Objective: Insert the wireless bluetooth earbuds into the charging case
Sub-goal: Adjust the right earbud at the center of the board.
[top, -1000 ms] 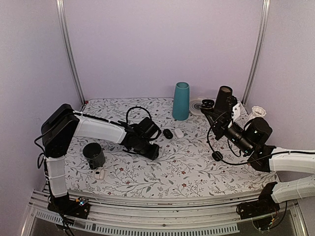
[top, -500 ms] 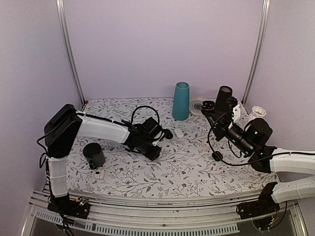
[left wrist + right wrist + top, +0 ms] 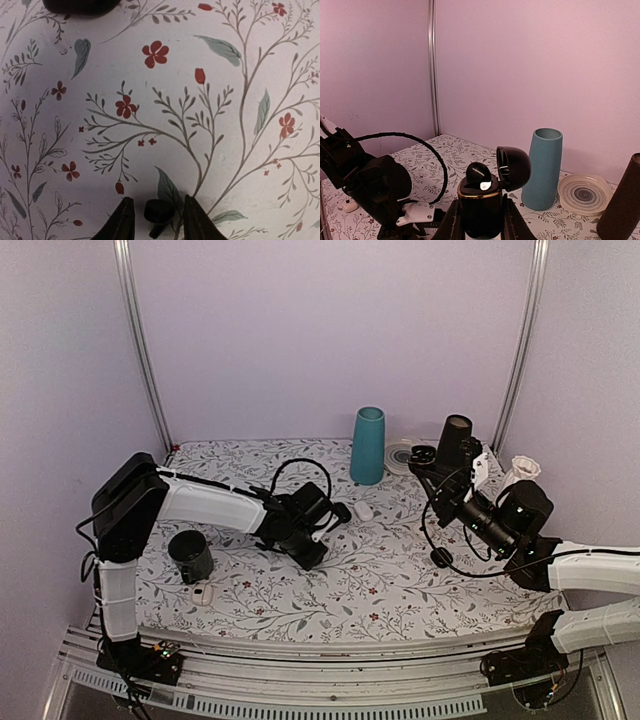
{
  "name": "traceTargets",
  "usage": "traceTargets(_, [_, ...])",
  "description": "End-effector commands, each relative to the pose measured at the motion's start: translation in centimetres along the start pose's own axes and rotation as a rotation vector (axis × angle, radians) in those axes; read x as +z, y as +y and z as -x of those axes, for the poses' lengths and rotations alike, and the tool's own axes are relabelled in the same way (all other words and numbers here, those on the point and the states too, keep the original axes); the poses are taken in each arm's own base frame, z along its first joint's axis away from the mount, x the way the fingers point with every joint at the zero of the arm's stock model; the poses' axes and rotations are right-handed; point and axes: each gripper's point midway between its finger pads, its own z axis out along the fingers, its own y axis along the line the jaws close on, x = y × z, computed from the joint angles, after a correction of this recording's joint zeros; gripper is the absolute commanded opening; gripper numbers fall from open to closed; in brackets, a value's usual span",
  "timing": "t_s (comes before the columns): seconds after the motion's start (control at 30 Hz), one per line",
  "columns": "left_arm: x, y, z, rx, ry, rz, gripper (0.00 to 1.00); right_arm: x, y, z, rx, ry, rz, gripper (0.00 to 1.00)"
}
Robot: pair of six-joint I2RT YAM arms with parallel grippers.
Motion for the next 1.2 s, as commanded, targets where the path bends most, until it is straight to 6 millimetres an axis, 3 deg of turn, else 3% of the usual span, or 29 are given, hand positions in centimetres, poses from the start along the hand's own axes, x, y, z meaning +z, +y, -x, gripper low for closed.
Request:
traceTargets(0.0, [0.8,-0.8,-0.2,0.062,0.02,-0.012,0.35,-0.1,-0.4,0.1,0.009,-0.008,-0.018,0.04])
traceTargets(0.23, [1.5,-1.0,-0.3,0.099,0.038,-0.021,0.34,0.0,-0.4,0.2,0.009,-0.009,-0.013,0.04])
traceTargets(0.6, [-0.1,-1.2,-0.4,0.117,0.038,-0.068,0.34,0.0,-0.3,0.0,0.009,-0.005,-0.012,0.04])
traceTargets(1.17, [-0.3,0.5,-1.3,0.071,0.059,-0.024,0.33,0.1,-0.3,0.0,0.009,-0.004,-0.009,0.04])
